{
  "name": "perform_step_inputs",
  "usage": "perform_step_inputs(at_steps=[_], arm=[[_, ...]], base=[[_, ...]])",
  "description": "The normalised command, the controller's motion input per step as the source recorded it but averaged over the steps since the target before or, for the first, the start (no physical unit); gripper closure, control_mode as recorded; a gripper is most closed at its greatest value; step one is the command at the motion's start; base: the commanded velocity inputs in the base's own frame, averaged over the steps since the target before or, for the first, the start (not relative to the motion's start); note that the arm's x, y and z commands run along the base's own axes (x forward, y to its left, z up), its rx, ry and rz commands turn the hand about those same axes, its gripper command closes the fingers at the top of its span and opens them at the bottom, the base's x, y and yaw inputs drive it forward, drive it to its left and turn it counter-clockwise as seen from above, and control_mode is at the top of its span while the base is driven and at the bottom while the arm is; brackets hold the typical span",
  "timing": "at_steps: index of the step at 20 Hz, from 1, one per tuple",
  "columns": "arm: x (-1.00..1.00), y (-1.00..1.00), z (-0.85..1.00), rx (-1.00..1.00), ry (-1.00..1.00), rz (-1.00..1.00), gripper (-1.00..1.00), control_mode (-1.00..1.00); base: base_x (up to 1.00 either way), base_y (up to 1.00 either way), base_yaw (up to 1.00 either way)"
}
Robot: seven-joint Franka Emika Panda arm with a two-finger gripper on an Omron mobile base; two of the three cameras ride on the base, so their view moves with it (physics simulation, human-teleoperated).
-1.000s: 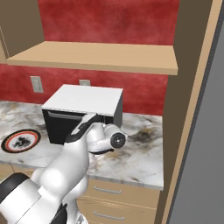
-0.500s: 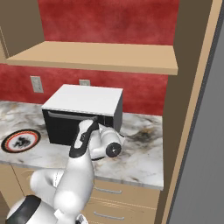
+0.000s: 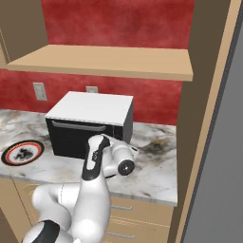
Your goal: Pull the toaster oven rack outwards. Pick up the baguette from the plate and place it on the toaster oven rack. Close the toaster oven door fully and set the temperature to the lowest setting.
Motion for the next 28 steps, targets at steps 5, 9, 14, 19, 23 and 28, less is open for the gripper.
perform_step_inputs(at_steps=[5, 9, 14, 19, 23, 28], arm=[[0.00, -0.30, -0.05, -0.44, -0.28, 0.23, 1.00, -1.00], [0.00, -0.32, -0.11, -0.52, -0.29, 0.25, 1.00, -1.00], [0.03, -0.30, -0.19, -0.65, -0.09, 0.28, 1.00, -1.00], [0.18, -0.20, -0.13, -0.79, 0.06, 0.27, 1.00, -1.00], [0.29, -0.22, -0.01, -0.83, 0.23, 0.27, 1.00, -1.00], [0.36, -0.26, 0.00, -0.81, 0.33, 0.27, 1.00, -1.00]], base=[[0.00, 0.00, 0.00], [0.00, 0.00, 0.00], [0.00, 0.00, 0.00], [0.00, 0.00, 0.00], [0.00, 0.00, 0.00], [0.00, 0.00, 0.00]])
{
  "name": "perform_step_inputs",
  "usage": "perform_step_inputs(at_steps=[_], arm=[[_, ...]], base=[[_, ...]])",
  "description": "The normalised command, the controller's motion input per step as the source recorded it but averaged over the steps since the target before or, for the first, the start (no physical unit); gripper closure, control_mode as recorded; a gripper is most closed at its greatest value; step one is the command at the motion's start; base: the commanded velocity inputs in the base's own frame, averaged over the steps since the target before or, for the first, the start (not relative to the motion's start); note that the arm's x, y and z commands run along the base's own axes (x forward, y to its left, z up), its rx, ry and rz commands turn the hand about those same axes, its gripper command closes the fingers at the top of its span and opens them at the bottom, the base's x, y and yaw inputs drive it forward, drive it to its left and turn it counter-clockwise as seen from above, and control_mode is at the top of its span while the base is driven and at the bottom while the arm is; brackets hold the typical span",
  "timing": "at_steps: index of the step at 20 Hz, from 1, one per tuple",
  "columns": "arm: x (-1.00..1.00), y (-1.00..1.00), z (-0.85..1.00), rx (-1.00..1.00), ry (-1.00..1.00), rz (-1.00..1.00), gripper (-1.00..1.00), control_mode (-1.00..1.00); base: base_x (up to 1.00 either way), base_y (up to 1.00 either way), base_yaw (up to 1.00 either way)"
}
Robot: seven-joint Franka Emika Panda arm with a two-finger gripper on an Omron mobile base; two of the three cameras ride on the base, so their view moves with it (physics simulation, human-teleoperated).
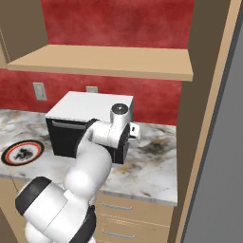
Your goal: Pull the toaster oven rack outwards. Pick up the baguette from the plate and place it on the toaster oven rack. Close the toaster oven door fully and set the temperature to the lowest setting.
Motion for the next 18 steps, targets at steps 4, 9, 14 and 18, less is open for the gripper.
perform_step_inputs(at_steps=[4, 9, 14, 18], arm=[[0.27, -0.33, 0.00, -0.76, 0.24, 0.27, 1.00, -1.00], [0.06, -0.26, -0.01, -0.64, 0.05, 0.25, 1.00, -1.00], [0.02, -0.19, 0.00, -0.49, -0.11, 0.25, 1.00, -1.00], [0.08, -0.20, 0.00, -0.46, -0.16, 0.27, 1.00, -1.00]], base=[[0.00, 0.00, 0.00], [0.00, 0.00, 0.00], [0.00, 0.00, 0.00], [0.00, 0.00, 0.00]])
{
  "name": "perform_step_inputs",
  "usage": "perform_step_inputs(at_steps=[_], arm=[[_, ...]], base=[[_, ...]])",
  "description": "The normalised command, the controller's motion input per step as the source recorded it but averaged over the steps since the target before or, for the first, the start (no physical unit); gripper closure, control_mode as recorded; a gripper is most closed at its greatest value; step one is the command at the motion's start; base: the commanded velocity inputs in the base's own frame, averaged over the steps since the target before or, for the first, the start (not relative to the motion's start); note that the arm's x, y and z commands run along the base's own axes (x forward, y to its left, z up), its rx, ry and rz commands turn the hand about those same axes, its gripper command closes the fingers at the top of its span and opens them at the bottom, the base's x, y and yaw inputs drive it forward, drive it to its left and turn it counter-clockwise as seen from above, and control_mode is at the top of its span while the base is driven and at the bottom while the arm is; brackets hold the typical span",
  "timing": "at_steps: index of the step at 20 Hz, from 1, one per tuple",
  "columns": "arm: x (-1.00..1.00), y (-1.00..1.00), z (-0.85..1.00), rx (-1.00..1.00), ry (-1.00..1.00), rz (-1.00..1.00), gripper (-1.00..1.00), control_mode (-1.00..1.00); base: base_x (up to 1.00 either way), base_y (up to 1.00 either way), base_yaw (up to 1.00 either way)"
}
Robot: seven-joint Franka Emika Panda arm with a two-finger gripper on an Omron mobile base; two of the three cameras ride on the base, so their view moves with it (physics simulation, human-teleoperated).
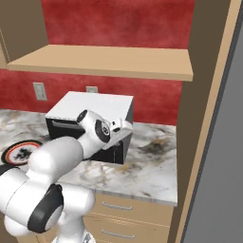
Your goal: Pull the toaster oven rack outwards. Pick up the baguette from the plate and place it on the toaster oven rack. Close the toaster oven door fully and set the temperature to the lowest setting.
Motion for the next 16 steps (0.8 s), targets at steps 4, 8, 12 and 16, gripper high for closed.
perform_step_inputs(at_steps=[4, 8, 12, 16], arm=[[0.02, -0.27, 0.00, -0.42, -0.24, 0.30, 1.00, -1.00], [0.00, -0.34, 0.00, -0.38, -0.37, 0.38, 1.00, -1.00], [-0.14, -0.59, 0.00, -0.31, -0.53, 0.45, 1.00, -1.00], [-0.29, -0.82, 0.00, -0.23, -0.61, 0.51, 1.00, -1.00]], base=[[0.00, 0.00, 0.00], [0.00, 0.00, 0.00], [0.00, 0.00, 0.00], [0.00, 0.00, 0.00]])
